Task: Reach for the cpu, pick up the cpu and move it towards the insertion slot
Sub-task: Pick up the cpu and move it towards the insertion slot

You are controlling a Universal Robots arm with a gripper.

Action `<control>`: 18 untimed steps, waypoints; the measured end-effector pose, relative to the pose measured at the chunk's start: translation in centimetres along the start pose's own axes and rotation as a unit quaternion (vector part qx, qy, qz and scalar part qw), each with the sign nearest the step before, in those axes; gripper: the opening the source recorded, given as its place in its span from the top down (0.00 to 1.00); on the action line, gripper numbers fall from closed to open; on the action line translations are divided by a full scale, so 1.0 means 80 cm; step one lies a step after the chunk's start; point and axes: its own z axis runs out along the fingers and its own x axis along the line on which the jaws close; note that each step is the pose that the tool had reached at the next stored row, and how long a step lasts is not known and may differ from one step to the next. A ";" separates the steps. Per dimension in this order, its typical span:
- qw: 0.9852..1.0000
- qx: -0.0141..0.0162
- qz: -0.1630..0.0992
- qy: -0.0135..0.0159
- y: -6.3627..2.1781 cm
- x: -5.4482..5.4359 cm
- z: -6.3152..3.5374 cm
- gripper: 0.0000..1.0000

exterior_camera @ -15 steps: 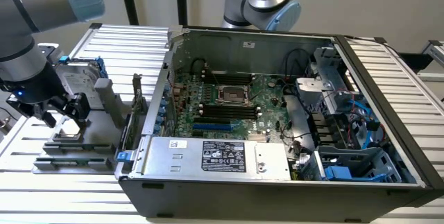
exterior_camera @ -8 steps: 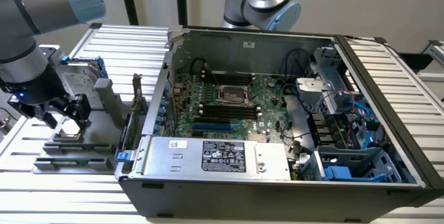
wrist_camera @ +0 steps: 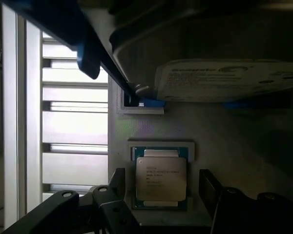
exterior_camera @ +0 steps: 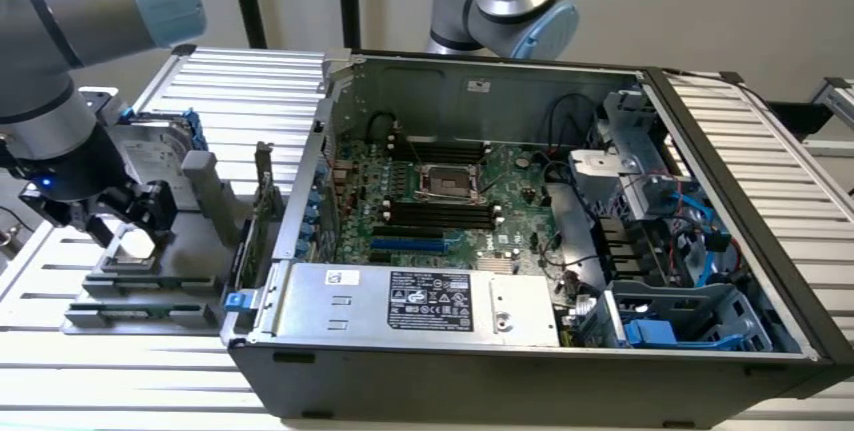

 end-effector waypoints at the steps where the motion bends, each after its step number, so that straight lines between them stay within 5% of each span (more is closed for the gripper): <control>1: 1.000 0.000 0.000 0.000 0.000 0.000 0.001 0.29; 18: 1.000 0.001 0.000 0.000 0.000 0.000 0.006 0.29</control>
